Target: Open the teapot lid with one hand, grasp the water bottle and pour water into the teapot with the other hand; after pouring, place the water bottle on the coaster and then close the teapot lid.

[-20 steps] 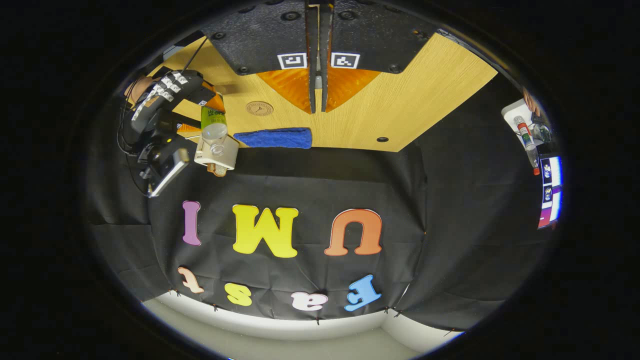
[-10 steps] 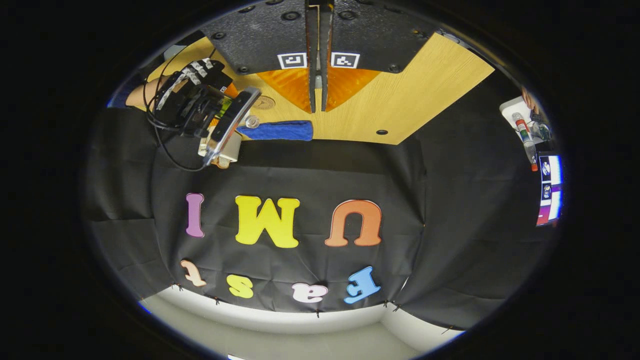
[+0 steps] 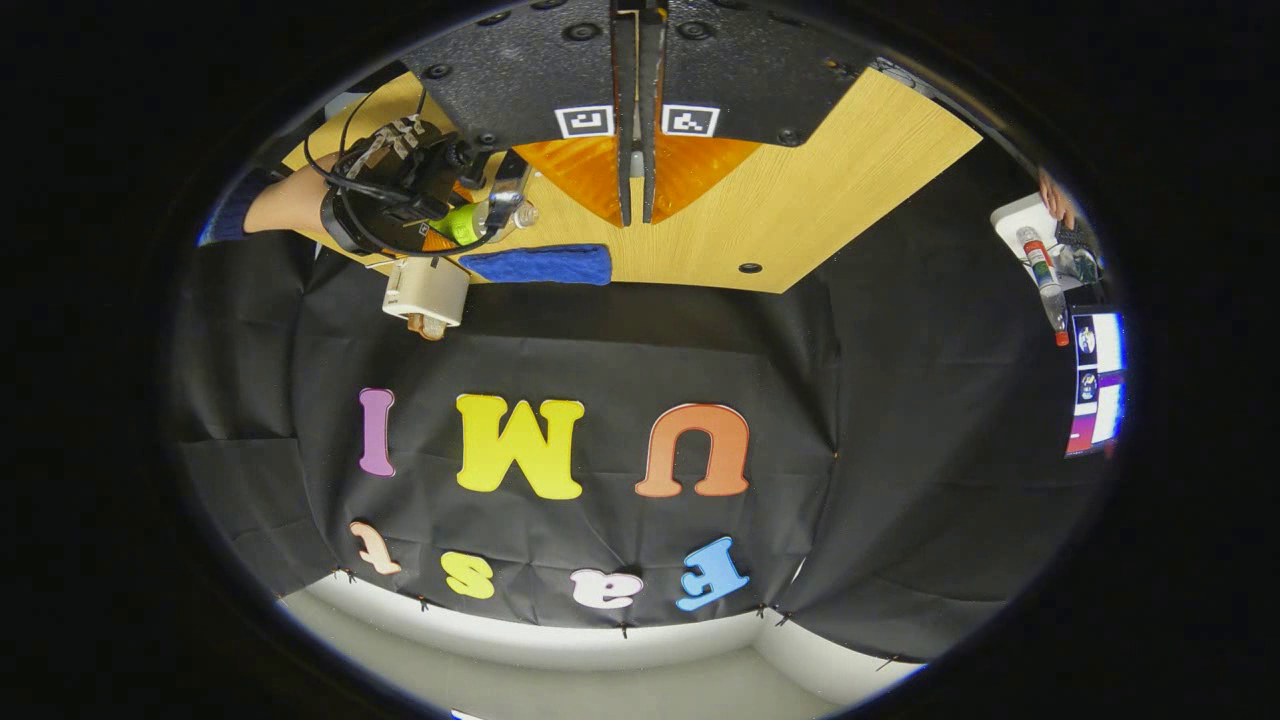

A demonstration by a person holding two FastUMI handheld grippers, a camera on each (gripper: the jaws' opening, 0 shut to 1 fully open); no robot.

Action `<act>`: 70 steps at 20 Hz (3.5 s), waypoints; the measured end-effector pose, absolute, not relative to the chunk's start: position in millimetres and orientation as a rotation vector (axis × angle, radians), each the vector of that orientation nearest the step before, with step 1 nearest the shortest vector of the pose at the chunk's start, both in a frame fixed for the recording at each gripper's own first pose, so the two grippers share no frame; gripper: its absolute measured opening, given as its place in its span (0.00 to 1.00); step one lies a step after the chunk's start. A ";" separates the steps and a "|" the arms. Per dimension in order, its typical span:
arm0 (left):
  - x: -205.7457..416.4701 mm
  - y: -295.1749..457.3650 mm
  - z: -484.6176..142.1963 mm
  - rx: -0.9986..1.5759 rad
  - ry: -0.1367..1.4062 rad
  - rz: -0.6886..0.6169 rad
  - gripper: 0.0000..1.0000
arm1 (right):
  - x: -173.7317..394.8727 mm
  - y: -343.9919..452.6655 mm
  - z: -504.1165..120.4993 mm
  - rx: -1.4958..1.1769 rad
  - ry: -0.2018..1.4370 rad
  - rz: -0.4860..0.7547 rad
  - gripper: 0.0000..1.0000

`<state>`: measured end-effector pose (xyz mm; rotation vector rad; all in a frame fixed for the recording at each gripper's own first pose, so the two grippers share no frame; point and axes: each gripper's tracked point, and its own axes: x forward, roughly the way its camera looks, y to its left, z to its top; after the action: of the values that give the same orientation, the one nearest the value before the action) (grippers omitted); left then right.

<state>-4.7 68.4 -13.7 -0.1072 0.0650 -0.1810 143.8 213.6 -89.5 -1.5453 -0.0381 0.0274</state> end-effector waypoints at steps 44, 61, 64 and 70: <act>-3.9 69.7 -20.1 -0.089 0.081 -0.208 0.04 | 133.5 257.2 -56.7 -2.055 -0.368 -0.099 0.72; -2.8 69.0 -22.8 -0.081 0.086 -0.217 0.04 | 130.8 242.5 -64.6 -1.879 -0.357 -0.085 0.74; 1.1 73.9 -27.2 -0.076 0.098 -0.202 0.04 | 134.2 233.5 -75.8 -1.709 -0.297 -0.041 0.72; 11.5 79.5 -38.4 -0.089 0.115 -0.200 0.04 | 125.8 237.3 -85.8 -1.081 -0.180 0.128 0.72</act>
<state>11.5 79.5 -38.4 -0.0893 0.1149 -0.1998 125.8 237.3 -85.8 -1.0807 -0.1805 0.1280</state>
